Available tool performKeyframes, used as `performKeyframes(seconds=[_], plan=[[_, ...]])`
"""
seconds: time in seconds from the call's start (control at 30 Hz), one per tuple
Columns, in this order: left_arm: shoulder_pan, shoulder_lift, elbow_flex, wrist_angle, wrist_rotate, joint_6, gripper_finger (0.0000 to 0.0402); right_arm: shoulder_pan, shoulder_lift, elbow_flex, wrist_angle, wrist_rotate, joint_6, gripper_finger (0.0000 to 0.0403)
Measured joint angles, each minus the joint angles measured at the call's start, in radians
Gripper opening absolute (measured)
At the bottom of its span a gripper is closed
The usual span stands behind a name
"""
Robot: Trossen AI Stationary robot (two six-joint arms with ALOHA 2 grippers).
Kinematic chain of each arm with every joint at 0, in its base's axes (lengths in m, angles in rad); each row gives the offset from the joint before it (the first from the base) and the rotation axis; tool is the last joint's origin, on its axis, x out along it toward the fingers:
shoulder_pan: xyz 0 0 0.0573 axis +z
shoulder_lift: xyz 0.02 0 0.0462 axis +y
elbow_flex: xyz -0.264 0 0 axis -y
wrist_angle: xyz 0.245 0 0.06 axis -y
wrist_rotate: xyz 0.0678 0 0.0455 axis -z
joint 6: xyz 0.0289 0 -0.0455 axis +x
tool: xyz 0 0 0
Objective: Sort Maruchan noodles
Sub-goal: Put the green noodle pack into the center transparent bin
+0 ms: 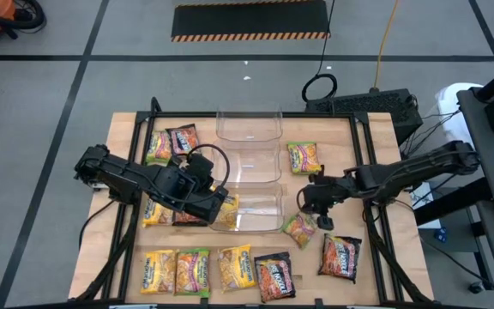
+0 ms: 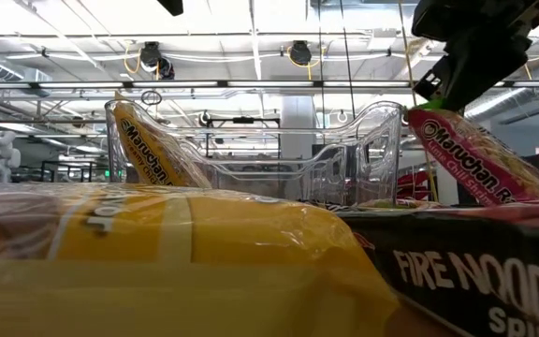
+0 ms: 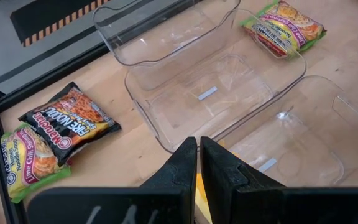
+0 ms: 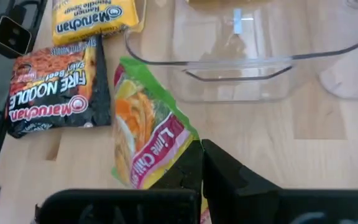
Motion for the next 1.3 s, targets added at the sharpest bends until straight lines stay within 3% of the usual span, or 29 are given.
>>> performKeyframes(seconds=[0.17,0.7,0.97,1.3], plan=[[0.0,0.0,0.0,0.0,0.0,0.0,0.0028,0.0,-0.064,0.0,-0.068,0.022,-0.024,0.0],[0.0,0.0,0.0,0.0,0.0,-0.026,0.0028,-0.003,-0.196,0.0,-0.057,0.315,-0.116,0.0],[0.004,0.0,0.0,0.001,0.0,-0.026,0.0028,-0.017,-0.197,0.0,0.117,0.464,-0.191,0.0],[0.025,0.0,0.0,0.003,0.0,-0.026,0.0028,-0.094,-0.197,0.0,0.342,0.456,-0.321,0.0]])
